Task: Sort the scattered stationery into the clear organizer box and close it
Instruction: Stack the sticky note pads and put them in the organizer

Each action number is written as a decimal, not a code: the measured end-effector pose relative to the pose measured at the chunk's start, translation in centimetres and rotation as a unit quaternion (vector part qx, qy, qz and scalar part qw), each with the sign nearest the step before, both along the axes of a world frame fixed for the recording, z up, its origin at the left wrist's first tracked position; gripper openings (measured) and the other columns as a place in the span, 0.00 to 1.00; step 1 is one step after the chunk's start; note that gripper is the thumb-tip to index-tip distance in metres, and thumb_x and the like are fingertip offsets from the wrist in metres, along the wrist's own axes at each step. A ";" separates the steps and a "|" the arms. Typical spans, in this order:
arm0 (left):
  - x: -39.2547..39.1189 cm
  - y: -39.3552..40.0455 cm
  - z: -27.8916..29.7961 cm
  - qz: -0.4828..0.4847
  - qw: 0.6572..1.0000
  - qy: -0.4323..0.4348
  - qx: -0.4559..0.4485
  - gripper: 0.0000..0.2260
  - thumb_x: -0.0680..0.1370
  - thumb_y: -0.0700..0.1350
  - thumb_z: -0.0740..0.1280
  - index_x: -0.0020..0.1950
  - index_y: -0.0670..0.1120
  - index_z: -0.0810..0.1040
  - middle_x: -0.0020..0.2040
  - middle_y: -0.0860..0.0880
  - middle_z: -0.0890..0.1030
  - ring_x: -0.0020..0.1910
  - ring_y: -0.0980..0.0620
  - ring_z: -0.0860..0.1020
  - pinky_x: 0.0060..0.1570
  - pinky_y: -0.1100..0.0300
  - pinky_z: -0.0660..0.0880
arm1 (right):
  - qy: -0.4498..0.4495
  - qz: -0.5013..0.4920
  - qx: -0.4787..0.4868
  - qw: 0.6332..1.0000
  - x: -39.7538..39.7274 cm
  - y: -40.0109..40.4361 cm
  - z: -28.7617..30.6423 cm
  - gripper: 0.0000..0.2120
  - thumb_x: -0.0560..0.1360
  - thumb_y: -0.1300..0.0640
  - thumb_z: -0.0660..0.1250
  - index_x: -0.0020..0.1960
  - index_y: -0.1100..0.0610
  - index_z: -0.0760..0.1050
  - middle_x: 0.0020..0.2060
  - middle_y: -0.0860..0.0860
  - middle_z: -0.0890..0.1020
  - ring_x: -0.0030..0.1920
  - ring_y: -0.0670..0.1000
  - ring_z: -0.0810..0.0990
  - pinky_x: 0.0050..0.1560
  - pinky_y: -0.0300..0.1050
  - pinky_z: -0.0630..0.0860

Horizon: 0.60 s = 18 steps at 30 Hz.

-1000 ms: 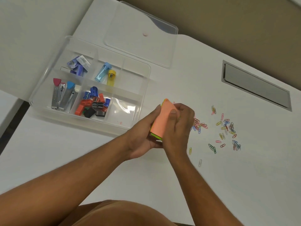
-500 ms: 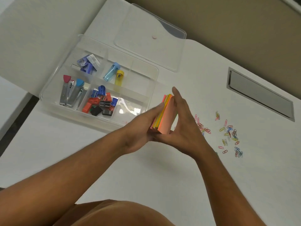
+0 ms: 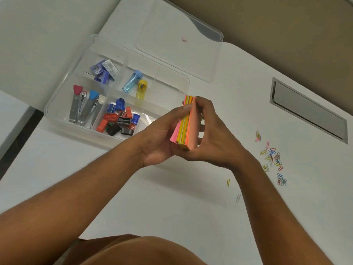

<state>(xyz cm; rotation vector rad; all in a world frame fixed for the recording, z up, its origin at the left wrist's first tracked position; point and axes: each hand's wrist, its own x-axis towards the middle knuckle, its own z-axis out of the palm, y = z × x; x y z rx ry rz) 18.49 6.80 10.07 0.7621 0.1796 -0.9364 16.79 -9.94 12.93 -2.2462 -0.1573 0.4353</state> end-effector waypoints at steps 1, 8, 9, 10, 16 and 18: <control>0.2 0.1 0.0 -0.006 1.000 -0.001 0.006 0.20 0.77 0.58 0.65 0.66 0.51 0.79 0.52 0.47 0.88 0.50 0.47 0.87 0.46 0.50 0.84 | 0.002 0.004 0.001 1.000 0.3 0.0 -0.1 0.50 0.62 0.49 0.84 0.74 0.45 0.57 0.66 0.42 0.71 0.60 0.51 0.80 0.51 0.54 0.84; 2.4 1.3 -0.8 0.007 0.998 -0.021 0.054 0.24 0.78 0.59 0.67 0.70 0.48 0.76 0.58 0.44 0.85 0.56 0.47 0.85 0.52 0.51 0.82 | -0.023 0.020 -0.050 0.998 3.3 0.7 -1.1 0.51 0.61 0.50 0.83 0.76 0.49 0.57 0.65 0.46 0.71 0.64 0.49 0.75 0.58 0.52 0.81; 2.8 1.4 -1.1 0.029 0.995 -0.035 0.087 0.24 0.79 0.60 0.67 0.70 0.47 0.76 0.59 0.43 0.85 0.57 0.46 0.84 0.56 0.49 0.82 | -0.044 0.012 -0.068 0.997 4.3 0.8 -1.3 0.51 0.61 0.48 0.82 0.76 0.50 0.57 0.66 0.47 0.70 0.65 0.49 0.74 0.61 0.52 0.79; 3.2 1.5 -1.5 0.065 0.987 -0.049 0.137 0.22 0.80 0.60 0.66 0.68 0.47 0.78 0.58 0.43 0.85 0.57 0.46 0.85 0.59 0.48 0.82 | -0.057 0.003 -0.086 0.995 5.3 1.0 -1.5 0.51 0.60 0.47 0.81 0.76 0.51 0.57 0.67 0.48 0.69 0.66 0.50 0.72 0.62 0.53 0.77; 3.2 3.5 -4.2 0.201 0.803 -0.287 0.482 0.12 0.83 0.49 0.66 0.65 0.51 0.82 0.56 0.54 0.81 0.47 0.60 0.80 0.47 0.68 0.78 | -0.015 0.065 -0.245 0.967 11.7 2.7 -3.0 0.53 0.62 0.44 0.79 0.78 0.54 0.54 0.69 0.52 0.65 0.68 0.56 0.65 0.61 0.55 0.72; 3.1 4.1 -4.8 0.181 0.774 -0.313 0.520 0.13 0.82 0.48 0.67 0.66 0.52 0.81 0.55 0.54 0.80 0.45 0.59 0.79 0.46 0.65 0.78 | 0.001 0.095 -0.284 0.954 12.8 3.1 -3.5 0.51 0.63 0.44 0.79 0.77 0.54 0.55 0.67 0.53 0.65 0.67 0.58 0.66 0.57 0.53 0.72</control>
